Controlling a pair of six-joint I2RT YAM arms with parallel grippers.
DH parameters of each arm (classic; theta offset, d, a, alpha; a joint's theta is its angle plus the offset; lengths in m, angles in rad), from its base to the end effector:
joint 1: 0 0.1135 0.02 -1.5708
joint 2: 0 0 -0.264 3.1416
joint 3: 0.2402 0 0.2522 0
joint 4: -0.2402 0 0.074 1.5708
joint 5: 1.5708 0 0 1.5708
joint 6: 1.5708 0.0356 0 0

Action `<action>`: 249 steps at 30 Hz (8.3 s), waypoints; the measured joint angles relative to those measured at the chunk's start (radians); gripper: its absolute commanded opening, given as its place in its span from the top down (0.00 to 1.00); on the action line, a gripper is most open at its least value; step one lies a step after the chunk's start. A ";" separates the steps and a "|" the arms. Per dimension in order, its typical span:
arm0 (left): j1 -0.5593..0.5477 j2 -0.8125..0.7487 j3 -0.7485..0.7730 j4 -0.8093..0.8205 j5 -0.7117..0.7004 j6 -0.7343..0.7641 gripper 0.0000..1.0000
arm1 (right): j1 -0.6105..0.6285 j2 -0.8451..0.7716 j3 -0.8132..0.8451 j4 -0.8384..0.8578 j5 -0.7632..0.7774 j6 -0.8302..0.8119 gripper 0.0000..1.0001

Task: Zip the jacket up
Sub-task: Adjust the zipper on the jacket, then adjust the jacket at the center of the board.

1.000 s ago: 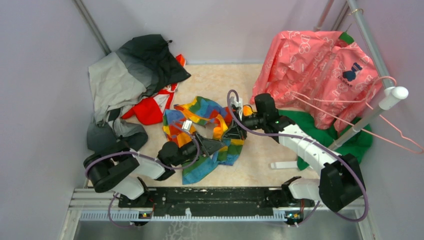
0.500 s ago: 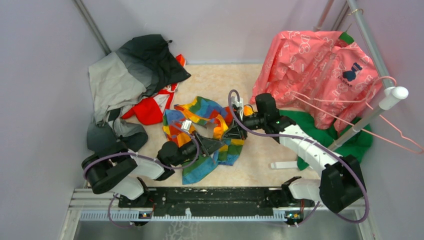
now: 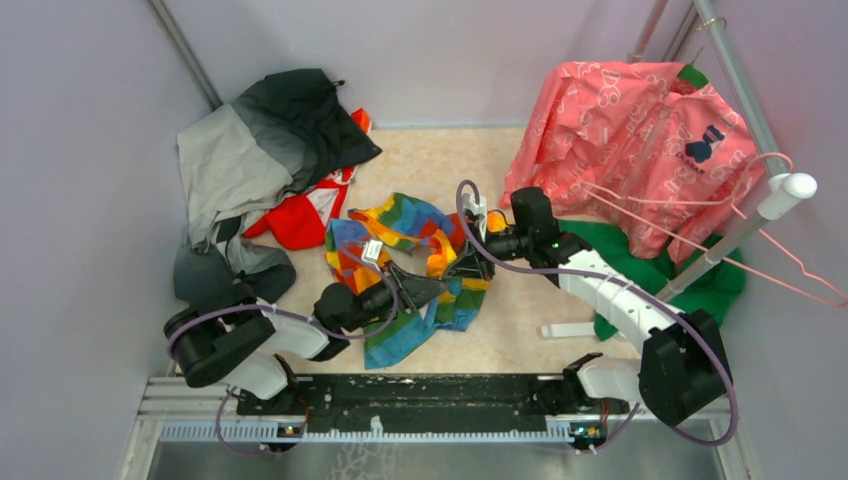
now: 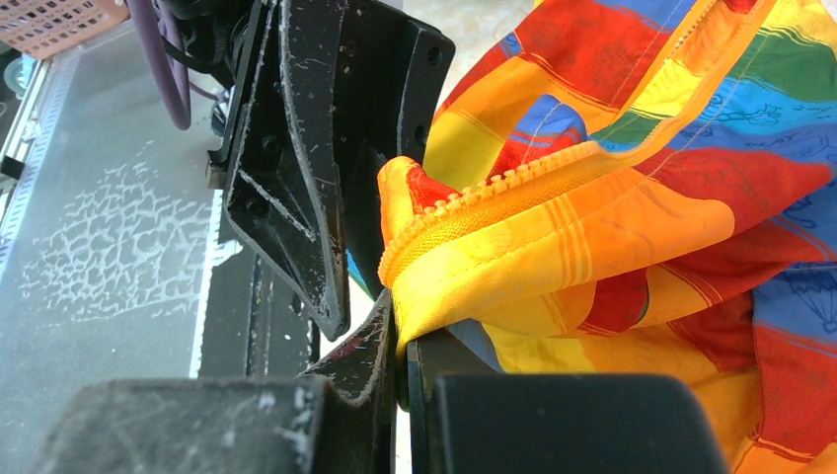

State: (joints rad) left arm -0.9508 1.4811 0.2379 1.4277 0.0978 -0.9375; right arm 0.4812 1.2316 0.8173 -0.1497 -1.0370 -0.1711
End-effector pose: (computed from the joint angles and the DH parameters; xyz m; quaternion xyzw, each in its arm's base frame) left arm 0.1364 -0.1970 0.1839 0.0418 0.6379 -0.6407 0.4253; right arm 0.2149 0.1468 0.2695 -0.4702 0.6441 0.4936 0.3469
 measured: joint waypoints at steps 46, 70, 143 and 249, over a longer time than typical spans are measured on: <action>0.092 -0.054 0.050 -0.290 0.215 -0.035 1.00 | 0.013 -0.036 -0.050 0.009 0.177 -0.052 1.00; 0.101 -0.173 0.110 -0.687 0.278 -0.002 0.73 | 0.011 -0.047 -0.053 -0.036 0.177 -0.128 1.00; 0.315 0.334 0.350 -0.120 0.367 -0.065 0.76 | -0.002 0.131 0.046 -0.367 0.324 -0.444 0.86; 0.350 0.478 0.473 0.084 0.395 -0.061 1.00 | -0.146 0.143 0.039 -0.237 0.203 -0.246 0.41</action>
State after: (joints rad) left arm -0.6010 1.9594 0.7113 1.5120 0.4927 -0.9989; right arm 0.3351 1.3746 0.8558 -0.3866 -0.8345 -0.4175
